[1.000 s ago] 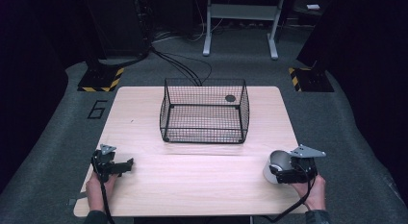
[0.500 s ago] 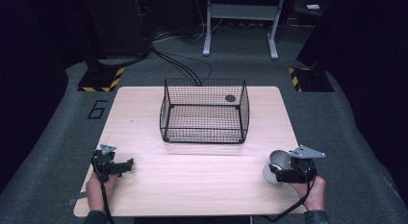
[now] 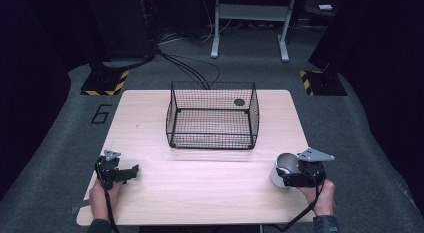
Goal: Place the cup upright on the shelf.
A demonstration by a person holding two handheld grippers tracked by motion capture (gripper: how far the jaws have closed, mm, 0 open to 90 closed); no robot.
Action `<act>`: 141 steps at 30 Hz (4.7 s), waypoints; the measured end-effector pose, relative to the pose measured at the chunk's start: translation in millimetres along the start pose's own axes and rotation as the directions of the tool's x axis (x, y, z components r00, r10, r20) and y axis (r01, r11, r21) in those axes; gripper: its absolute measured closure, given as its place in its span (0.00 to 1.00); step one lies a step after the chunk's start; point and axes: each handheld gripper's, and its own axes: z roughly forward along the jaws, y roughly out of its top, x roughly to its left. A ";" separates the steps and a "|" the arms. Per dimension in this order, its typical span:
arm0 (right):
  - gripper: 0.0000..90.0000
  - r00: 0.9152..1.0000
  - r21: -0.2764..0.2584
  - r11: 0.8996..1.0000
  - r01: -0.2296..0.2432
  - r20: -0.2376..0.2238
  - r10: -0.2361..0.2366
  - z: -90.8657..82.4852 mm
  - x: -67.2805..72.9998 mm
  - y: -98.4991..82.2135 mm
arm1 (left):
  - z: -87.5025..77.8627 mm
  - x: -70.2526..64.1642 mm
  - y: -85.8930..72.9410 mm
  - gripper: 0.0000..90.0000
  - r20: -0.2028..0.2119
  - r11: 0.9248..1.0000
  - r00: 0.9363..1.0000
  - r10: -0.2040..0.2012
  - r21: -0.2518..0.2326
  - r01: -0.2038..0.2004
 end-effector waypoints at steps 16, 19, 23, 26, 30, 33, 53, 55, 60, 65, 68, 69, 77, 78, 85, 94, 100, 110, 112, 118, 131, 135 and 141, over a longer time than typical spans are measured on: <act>0.07 0.998 0.000 0.999 0.034 -0.057 -0.034 15.3 18.6 18.8 | 0.0 0.0 0.0 0.00 0.000 1.000 1.000 0.000 0.000 0.000; 0.07 0.996 0.002 0.999 0.052 -0.072 -0.052 18.0 21.8 22.0 | -0.1 0.0 0.0 0.00 0.000 1.000 1.000 0.000 0.001 0.000; 0.07 0.994 -0.003 0.998 0.060 -0.087 -0.060 22.5 28.8 28.4 | -0.1 0.0 0.0 0.00 0.000 1.000 1.000 0.000 0.001 0.000; 0.07 0.993 -0.007 0.998 0.066 -0.093 -0.067 23.9 30.4 30.6 | 0.0 0.0 0.0 0.00 0.000 1.000 1.000 0.000 0.000 0.000; 0.07 0.991 -0.009 0.997 0.079 -0.112 -0.079 26.8 34.6 35.8 | 0.0 0.0 0.0 0.00 0.000 1.000 1.000 0.000 0.000 0.000; 0.07 0.987 -0.004 0.995 0.096 -0.126 -0.096 31.2 40.1 40.5 | -0.1 -0.1 0.0 0.00 0.000 1.000 1.000 -0.001 0.001 0.001; 0.07 0.970 -0.007 0.989 0.147 -0.194 -0.146 52.1 67.2 60.9 | -0.1 -0.1 0.0 0.00 0.000 1.000 1.000 -0.001 0.001 0.001; 0.07 0.968 -0.005 0.989 0.150 -0.201 -0.148 53.0 69.5 63.6 | 0.0 0.0 0.0 0.00 0.000 1.000 1.000 0.000 0.001 0.000; 0.07 0.961 -0.021 0.986 0.165 -0.220 -0.166 57.0 74.7 71.1 | 0.0 0.0 0.0 0.00 0.000 1.000 1.000 0.000 0.001 0.000; 0.07 0.955 -0.032 0.985 0.168 -0.243 -0.171 61.7 81.9 80.7 | 0.0 0.0 0.0 0.00 0.000 1.000 1.000 0.000 0.000 0.000; 0.07 0.948 -0.034 0.982 0.183 -0.259 -0.186 66.1 86.2 88.2 | -0.1 0.0 0.0 0.00 0.000 1.000 1.000 0.000 0.001 0.000; 0.07 0.948 -0.034 0.982 0.183 -0.259 -0.186 66.1 86.2 88.2 | 0.0 0.0 0.0 0.00 0.000 1.000 1.000 0.000 0.000 0.000; 0.07 0.941 -0.038 0.981 0.192 -0.275 -0.195 70.0 92.4 99.2 | 0.0 0.0 0.0 0.00 0.000 1.000 1.000 0.000 0.000 0.000; 0.07 0.943 -0.029 0.982 0.186 -0.276 -0.187 69.8 94.3 101.4 | 0.0 0.0 0.0 0.00 0.000 1.000 1.000 0.000 0.000 0.000; 0.07 0.938 -0.049 0.981 0.190 -0.287 -0.196 68.6 96.4 112.9 | -0.1 0.0 0.0 0.00 0.000 1.000 1.000 0.000 0.001 0.000; 0.07 0.936 -0.056 0.980 0.190 -0.292 -0.198 56.7 98.6 140.5 | -0.8 0.6 0.0 0.00 0.001 1.000 1.000 0.012 0.010 -0.012; 0.07 0.933 -0.069 0.978 0.199 -0.291 -0.211 52.6 95.3 159.3 | -0.8 0.6 0.0 0.00 0.001 1.000 1.000 0.012 0.010 -0.012; 0.07 0.932 -0.087 0.977 0.195 -0.295 -0.212 51.1 91.3 189.1 | -1.0 0.4 0.0 0.00 0.001 1.000 1.000 0.010 0.013 -0.010; 0.07 0.933 -0.087 0.978 0.190 -0.295 -0.208 51.5 90.9 191.4 | -0.9 0.5 0.0 0.00 0.001 1.000 1.000 0.011 0.012 -0.011; 0.07 0.931 -0.083 0.973 0.216 -0.282 -0.231 55.9 86.9 205.3 | -0.8 0.6 0.1 0.00 0.000 1.000 1.000 0.012 0.010 -0.012; 0.07 0.944 -0.078 0.980 0.181 -0.266 -0.196 72.4 77.5 233.3 | -1.0 0.4 -0.1 0.00 0.002 1.000 1.000 0.010 0.012 -0.010; 0.07 0.947 -0.073 0.982 0.177 -0.258 -0.190 75.4 74.4 237.6 | -1.0 0.4 -0.1 0.00 0.001 1.000 1.000 0.010 0.013 -0.010; 0.07 0.950 -0.069 0.981 0.181 -0.244 -0.193 82.2 69.7 246.5 | -1.0 0.4 -0.1 0.00 0.001 1.000 1.000 0.010 0.012 -0.010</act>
